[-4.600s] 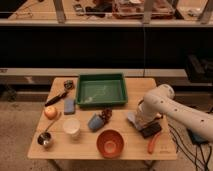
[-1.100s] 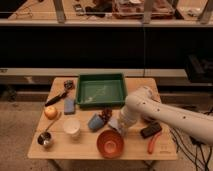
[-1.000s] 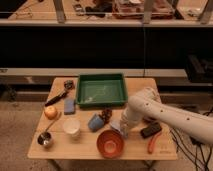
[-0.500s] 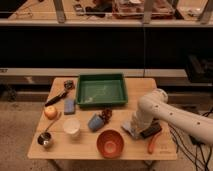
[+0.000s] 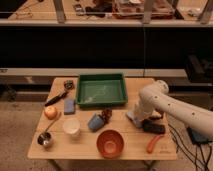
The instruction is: Wipe table surface with towel
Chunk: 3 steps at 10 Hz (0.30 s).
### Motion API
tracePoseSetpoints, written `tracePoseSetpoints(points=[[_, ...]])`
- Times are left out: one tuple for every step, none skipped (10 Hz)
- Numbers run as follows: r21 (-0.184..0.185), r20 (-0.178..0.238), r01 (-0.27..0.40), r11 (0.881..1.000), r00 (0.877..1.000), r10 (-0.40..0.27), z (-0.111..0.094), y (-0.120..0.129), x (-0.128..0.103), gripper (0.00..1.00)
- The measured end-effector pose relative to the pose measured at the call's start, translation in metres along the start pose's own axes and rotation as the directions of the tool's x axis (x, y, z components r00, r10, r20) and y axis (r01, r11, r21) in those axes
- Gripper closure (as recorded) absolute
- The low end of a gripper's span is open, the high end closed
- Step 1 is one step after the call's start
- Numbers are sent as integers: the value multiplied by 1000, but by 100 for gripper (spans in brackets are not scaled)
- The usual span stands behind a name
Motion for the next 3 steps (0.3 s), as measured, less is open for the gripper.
tracePoseSetpoints(points=[[8, -2, -5, 1000, 1000, 5, 3, -14, -1, 86], [14, 2, -5, 1000, 1000, 5, 7, -28, -9, 86], [17, 11, -1, 1000, 1000, 1, 11, -38, -21, 86]])
